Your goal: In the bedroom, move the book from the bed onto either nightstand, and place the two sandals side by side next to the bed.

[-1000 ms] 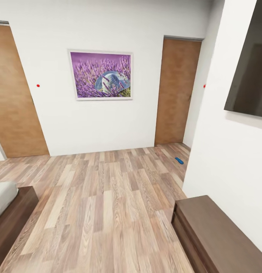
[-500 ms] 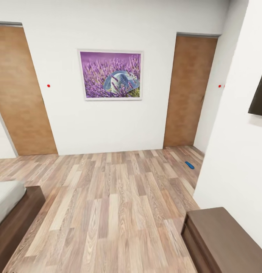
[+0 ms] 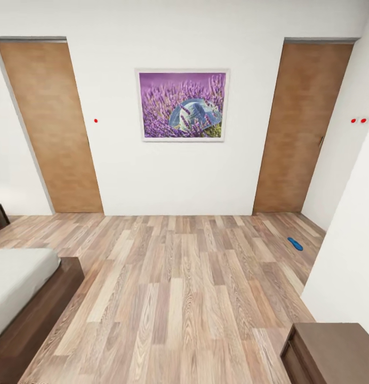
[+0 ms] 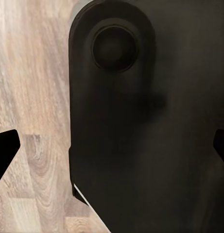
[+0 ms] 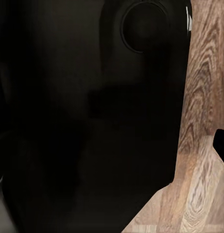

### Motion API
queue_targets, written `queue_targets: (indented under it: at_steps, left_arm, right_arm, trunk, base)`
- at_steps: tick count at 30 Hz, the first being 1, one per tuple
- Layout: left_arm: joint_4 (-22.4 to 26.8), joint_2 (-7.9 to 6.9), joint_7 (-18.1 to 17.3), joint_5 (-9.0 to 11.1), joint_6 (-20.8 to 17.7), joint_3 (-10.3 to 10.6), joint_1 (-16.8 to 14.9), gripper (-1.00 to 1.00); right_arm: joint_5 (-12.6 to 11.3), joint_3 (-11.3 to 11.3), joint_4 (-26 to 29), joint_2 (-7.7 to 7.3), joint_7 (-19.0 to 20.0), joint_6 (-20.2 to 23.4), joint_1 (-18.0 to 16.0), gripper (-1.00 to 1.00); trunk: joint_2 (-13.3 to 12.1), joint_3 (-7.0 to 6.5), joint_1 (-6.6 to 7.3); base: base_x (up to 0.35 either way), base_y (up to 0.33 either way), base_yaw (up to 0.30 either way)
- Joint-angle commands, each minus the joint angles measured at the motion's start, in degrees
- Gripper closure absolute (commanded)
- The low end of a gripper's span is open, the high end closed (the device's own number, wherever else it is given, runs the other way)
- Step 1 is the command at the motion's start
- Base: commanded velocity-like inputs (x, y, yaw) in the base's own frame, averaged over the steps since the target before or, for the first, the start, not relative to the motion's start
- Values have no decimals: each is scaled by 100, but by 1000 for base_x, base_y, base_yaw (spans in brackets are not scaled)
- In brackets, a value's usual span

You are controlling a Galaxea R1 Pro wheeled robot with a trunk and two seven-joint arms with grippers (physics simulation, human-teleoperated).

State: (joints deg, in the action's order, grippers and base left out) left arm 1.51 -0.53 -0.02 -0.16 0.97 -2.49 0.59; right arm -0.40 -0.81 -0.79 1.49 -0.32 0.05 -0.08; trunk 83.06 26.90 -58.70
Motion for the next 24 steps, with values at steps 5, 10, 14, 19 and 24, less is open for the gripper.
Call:
queue_targets:
  at_steps: [5,10,14,19,24]
  left_arm:
    - [7,-1,1,-2,8,-26,2,-100]
    - [7,-6,0,-2,8,-28,2,-100]
    - [7,-7,1,-2,8,-28,2,-100]
    - [7,-2,2,-2,8,-25,2,-100]
    - [8,0,0,-2,8,-24,2,-100]
  right_arm:
    - [-4,-7,0,1,-3,2,-1,-100]
    - [-4,-7,0,1,-3,3,-1,-100]
    - [0,-7,0,1,-3,2,0,-100]
    - [5,-1,0,1,0,5,-1,-100]
    - [12,18,0,1,4,32,-1,-100]
  trunk:
    - [2,3,-3]
    - [2,3,-3]
    - [2,3,-3]
    - [2,3,-3]
    - [2,3,-3]
  base:
    - [223,0,216]
    - [223,0,88]
    - [223,0,32]
    - [223,0,11]
    - [223,0,3]
